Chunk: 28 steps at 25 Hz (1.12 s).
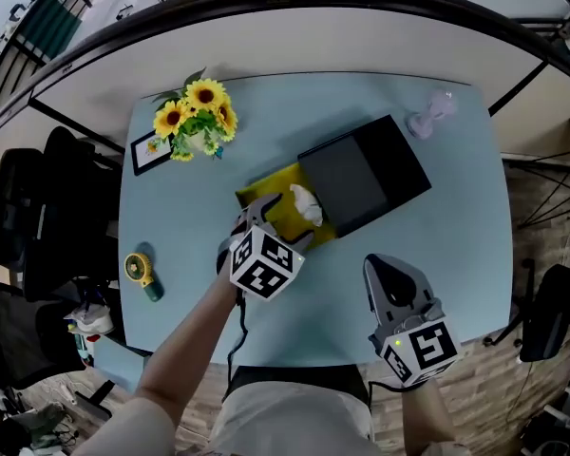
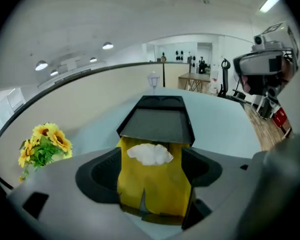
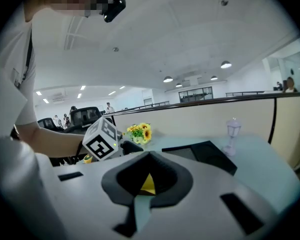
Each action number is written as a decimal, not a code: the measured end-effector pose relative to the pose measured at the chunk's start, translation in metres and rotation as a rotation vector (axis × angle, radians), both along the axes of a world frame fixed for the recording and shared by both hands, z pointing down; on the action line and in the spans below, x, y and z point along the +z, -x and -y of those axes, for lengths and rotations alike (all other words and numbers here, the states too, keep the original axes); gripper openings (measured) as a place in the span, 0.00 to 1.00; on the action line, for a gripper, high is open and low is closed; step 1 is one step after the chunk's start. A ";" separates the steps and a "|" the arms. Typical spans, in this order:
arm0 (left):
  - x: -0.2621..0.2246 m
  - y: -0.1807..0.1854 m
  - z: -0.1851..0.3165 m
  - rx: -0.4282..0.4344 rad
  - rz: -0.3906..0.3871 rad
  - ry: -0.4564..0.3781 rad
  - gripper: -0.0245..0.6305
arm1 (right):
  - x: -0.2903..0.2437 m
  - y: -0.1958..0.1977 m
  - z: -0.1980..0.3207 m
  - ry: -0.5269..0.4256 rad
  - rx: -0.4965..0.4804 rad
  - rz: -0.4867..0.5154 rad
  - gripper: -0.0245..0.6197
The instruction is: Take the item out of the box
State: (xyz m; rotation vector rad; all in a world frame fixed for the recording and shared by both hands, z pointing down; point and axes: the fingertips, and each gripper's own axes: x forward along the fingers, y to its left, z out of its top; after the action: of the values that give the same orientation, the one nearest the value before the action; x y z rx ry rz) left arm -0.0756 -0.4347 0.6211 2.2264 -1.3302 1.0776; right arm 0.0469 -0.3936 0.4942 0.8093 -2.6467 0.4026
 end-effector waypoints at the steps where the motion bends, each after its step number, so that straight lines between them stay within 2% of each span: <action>1: 0.012 0.001 0.003 0.000 0.020 0.027 0.62 | 0.007 0.000 0.000 0.009 -0.002 -0.005 0.04; 5: 0.049 -0.005 0.010 0.029 0.047 0.116 0.62 | 0.033 -0.001 -0.005 0.035 -0.019 -0.032 0.04; 9: 0.070 -0.013 0.021 0.063 0.077 0.142 0.61 | 0.048 -0.007 -0.005 0.045 -0.008 -0.039 0.04; 16: 0.090 -0.020 0.036 0.070 0.081 0.157 0.47 | 0.063 -0.023 -0.004 0.062 0.023 -0.038 0.04; 22: 0.093 -0.018 0.036 0.105 0.130 0.158 0.25 | 0.067 -0.030 -0.010 0.070 0.027 -0.051 0.04; 28: 0.074 -0.012 0.013 0.072 0.098 0.173 0.21 | 0.049 -0.025 -0.014 0.053 0.019 -0.040 0.04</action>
State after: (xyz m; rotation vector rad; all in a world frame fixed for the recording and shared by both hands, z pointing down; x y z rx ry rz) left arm -0.0640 -0.4473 0.6948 2.1329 -1.1533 1.2910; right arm 0.0721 -0.3794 0.5427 0.8184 -2.5818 0.4545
